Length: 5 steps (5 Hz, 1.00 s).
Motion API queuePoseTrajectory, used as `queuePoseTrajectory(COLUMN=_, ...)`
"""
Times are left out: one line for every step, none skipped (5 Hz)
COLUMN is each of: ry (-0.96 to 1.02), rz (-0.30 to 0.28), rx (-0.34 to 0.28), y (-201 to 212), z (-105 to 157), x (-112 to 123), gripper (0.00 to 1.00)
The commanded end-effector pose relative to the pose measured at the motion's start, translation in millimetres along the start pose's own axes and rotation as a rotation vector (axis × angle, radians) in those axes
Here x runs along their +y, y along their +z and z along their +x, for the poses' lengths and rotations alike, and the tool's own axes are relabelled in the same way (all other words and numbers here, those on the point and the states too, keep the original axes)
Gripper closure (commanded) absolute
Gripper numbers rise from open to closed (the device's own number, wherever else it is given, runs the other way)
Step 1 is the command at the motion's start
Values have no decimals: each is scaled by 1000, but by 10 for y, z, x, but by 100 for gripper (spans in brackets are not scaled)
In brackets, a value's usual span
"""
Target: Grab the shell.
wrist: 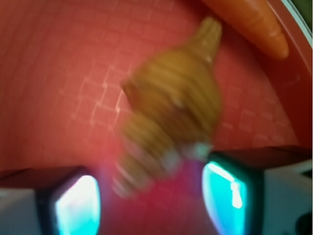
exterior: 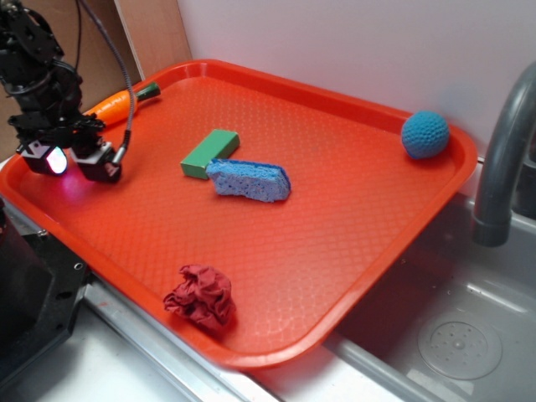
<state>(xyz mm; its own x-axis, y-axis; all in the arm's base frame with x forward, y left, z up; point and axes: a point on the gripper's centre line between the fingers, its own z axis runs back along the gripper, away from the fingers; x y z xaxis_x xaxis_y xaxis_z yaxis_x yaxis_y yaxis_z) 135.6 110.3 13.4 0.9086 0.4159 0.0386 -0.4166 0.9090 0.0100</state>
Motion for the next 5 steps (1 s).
queuePoseTrajectory(ry=-212, rz=-107, rx=-32, y=702, z=133, x=-328, gripper=100)
queuePoseTrajectory(ry=-401, rz=-103, rx=-57, y=1081, z=81, x=-787, gripper=100)
queuePoseTrajectory(ry=-355, rz=-41, rx=-52, y=1187, z=35, x=-946, gripper=100)
queuePoseTrajectory(ry=-187, rz=-45, rx=-83, y=1174, z=43, x=-681, gripper=0)
queuePoseTrajectory(ry=21, rz=-36, rx=-110, y=1103, z=10, x=-262, gripper=0)
